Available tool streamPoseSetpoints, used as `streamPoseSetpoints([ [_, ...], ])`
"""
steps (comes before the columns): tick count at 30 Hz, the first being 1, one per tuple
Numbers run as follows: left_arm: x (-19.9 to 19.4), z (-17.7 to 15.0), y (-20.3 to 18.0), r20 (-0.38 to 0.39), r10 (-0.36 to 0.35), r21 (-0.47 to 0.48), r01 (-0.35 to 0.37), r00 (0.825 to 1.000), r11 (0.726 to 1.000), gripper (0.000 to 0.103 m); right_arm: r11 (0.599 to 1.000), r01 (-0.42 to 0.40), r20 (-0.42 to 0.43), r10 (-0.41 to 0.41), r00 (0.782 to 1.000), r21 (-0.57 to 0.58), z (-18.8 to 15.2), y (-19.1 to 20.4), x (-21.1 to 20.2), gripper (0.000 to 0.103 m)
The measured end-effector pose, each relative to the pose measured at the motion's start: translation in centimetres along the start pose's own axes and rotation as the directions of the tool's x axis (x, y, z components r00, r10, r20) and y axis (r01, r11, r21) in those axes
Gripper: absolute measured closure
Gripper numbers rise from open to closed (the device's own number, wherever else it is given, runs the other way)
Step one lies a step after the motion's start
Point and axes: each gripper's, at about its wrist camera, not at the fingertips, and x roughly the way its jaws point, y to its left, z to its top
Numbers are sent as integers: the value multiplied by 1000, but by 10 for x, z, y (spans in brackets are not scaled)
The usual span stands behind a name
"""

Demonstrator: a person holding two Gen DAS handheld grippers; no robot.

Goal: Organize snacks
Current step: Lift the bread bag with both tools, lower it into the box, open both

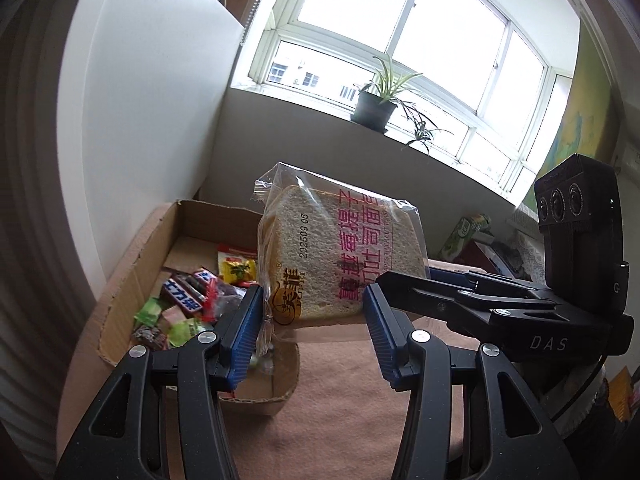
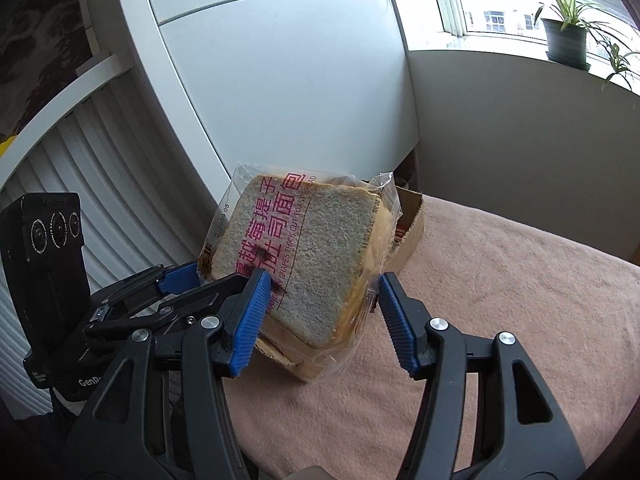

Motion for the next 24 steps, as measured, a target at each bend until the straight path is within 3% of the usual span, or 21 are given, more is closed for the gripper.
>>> streamPoseSetpoints([
  [17, 43, 23, 63, -50, 49, -52, -52, 998, 997, 54, 999, -41, -100, 43, 994, 27, 31, -17, 79, 44],
  [24, 53, 26, 77, -70, 76, -84, -81, 995, 993, 54, 998, -58, -120, 61, 991, 32, 36, -17, 92, 44],
])
